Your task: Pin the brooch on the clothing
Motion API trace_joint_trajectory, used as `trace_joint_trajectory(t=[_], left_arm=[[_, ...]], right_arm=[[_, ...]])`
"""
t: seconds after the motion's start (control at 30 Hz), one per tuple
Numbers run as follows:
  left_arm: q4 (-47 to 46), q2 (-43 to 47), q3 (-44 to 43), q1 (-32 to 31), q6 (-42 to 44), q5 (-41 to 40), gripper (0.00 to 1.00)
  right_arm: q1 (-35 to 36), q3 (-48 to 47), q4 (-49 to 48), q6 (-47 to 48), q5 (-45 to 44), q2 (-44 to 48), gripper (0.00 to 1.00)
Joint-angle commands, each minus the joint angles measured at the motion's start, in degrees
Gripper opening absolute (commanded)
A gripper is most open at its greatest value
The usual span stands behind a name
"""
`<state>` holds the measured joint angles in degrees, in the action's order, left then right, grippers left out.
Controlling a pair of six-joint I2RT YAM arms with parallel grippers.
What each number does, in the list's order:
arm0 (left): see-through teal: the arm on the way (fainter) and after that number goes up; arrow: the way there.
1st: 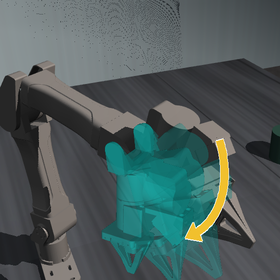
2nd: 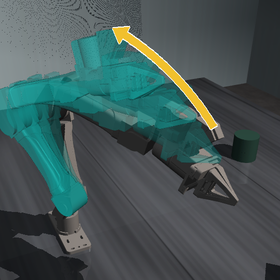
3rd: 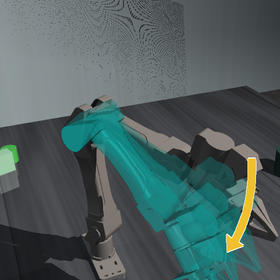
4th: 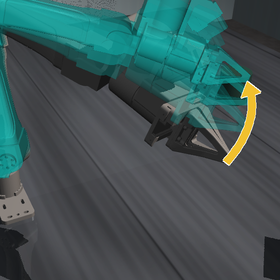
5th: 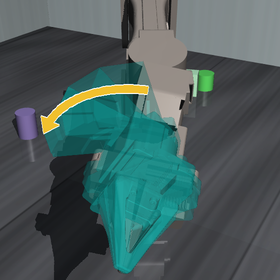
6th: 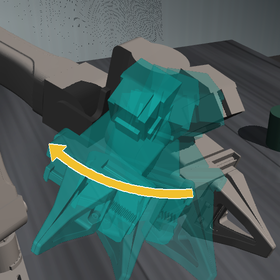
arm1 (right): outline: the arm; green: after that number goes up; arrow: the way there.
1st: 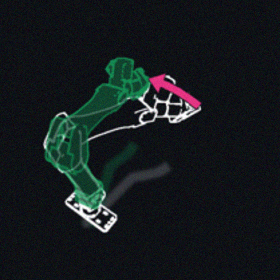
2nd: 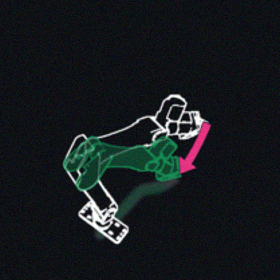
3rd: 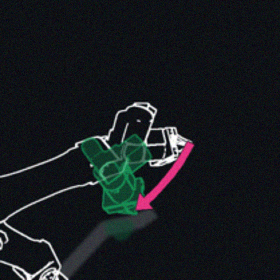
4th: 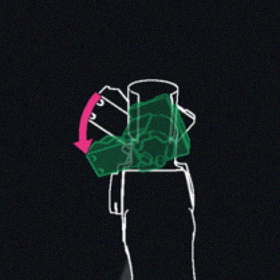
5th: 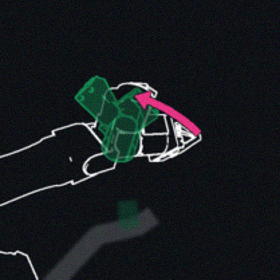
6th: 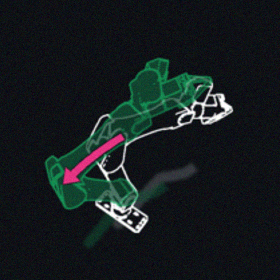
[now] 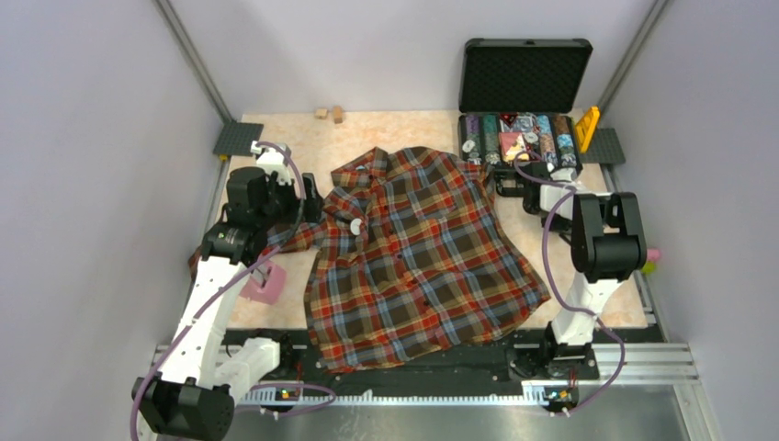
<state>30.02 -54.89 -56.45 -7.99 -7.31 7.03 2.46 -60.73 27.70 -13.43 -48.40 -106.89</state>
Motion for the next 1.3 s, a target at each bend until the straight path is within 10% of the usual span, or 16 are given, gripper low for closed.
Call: trace_joint_trajectory(t=[0.0,1.27], left_arm=[[-1.65,0.13,0.37,-0.27,0.56,0.19,0.98],[-1.45,-0.30,0.28,-0.36,0.71,-0.44,0.98]], right_arm=[[-0.31,-2.53,-0.39,0.23,-1.11,-1.24,0.17],[0.45,-4.07,2.93,-1.52,0.81,6.71,0.00]])
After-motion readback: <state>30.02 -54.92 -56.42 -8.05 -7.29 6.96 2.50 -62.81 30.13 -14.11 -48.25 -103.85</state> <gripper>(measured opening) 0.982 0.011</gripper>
